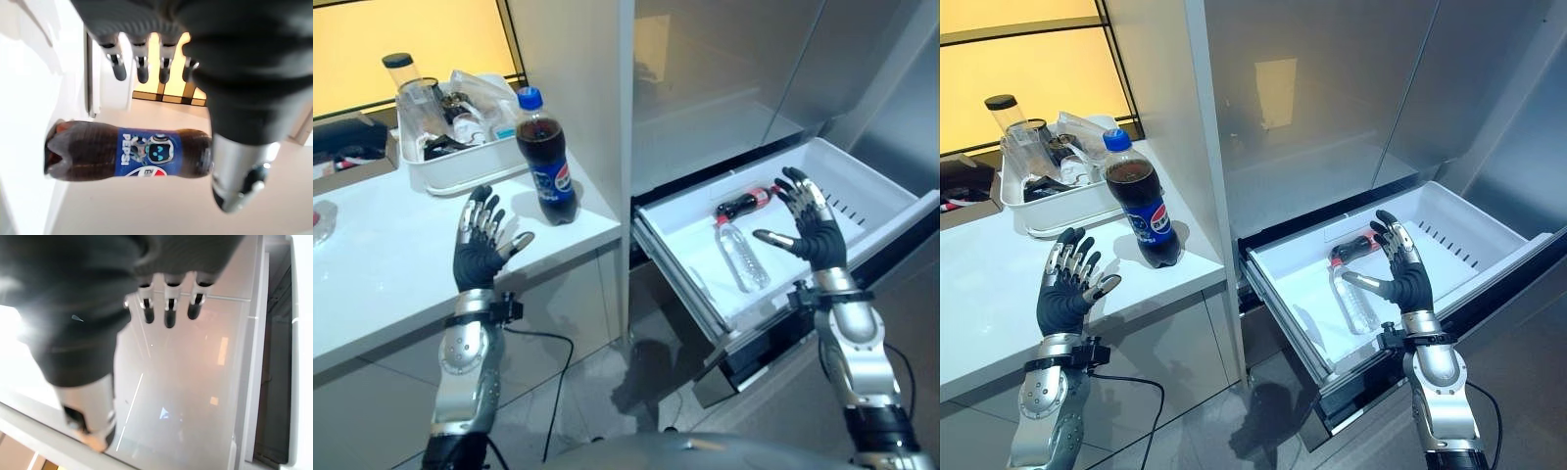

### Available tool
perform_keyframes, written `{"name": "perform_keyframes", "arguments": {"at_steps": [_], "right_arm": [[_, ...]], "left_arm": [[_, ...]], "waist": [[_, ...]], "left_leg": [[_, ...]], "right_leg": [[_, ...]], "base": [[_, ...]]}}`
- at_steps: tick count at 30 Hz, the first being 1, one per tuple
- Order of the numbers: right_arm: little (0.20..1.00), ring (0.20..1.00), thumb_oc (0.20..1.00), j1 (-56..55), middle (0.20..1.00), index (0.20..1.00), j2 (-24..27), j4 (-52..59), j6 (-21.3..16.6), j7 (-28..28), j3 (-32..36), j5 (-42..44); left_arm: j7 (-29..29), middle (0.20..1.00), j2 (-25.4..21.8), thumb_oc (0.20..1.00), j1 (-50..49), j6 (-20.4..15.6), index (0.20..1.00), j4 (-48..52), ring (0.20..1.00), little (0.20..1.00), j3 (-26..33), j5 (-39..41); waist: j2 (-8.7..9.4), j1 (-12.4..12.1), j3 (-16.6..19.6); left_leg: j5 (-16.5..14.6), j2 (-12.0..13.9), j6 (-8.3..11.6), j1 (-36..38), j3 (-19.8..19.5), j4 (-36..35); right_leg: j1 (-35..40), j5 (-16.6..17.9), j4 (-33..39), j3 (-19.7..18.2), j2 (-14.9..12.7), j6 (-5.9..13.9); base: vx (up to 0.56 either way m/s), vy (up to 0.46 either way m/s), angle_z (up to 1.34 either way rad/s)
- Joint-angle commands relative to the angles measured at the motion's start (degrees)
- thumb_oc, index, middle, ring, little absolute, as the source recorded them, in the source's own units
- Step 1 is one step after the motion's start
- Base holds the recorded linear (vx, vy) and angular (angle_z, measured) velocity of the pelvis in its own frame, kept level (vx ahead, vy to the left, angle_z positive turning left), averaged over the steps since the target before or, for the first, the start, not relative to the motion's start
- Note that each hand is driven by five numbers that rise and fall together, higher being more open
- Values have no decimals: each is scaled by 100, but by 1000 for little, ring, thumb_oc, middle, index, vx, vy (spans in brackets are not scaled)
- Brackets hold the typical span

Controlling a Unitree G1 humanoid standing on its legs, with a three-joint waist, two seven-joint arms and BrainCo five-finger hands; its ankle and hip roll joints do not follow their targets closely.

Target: Take the drinks into the refrigerator

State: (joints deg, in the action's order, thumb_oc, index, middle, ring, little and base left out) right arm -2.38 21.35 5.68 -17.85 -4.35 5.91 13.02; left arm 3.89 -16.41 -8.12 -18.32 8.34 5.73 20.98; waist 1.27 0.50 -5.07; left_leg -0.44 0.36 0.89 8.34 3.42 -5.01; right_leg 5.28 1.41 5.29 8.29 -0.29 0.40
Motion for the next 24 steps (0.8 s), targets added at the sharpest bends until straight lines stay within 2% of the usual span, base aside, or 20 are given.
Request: {"name": "perform_keyframes", "arguments": {"at_steps": [1, 12, 24], "right_arm": [[1000, 1000, 1000, 268, 1000, 1000, -28, 138, -346, 63, -29, 73], [1000, 1000, 1000, 271, 1000, 1000, 7, 143, -327, 37, 31, 27], [1000, 1000, 1000, 323, 1000, 1000, 54, 141, -283, -20, 11, 43]], "left_arm": [[7, 1000, -283, 1000, 277, -398, 1000, 122, 1000, 1000, 119, -78], [104, 1000, -290, 1000, 232, -377, 1000, -105, 1000, 1000, 304, -130], [219, 1000, -467, 1000, 560, -312, 1000, -634, 1000, 1000, 217, -332]], "waist": [[197, -79, 203], [201, -91, 194], [194, -53, 222]], "left_leg": [[-285, 30, 77, -59, -73, 1], [-308, 45, 83, -16, -53, 1], [-367, 64, 89, 92, 0, 1]], "right_leg": [[61, 254, -29, 160, -427, 643], [77, 232, -31, 161, -397, 633], [134, 194, -37, 120, -369, 628]], "base": [[0, 0, 0], [0, 0, 0], [13, 0, -1]]}}
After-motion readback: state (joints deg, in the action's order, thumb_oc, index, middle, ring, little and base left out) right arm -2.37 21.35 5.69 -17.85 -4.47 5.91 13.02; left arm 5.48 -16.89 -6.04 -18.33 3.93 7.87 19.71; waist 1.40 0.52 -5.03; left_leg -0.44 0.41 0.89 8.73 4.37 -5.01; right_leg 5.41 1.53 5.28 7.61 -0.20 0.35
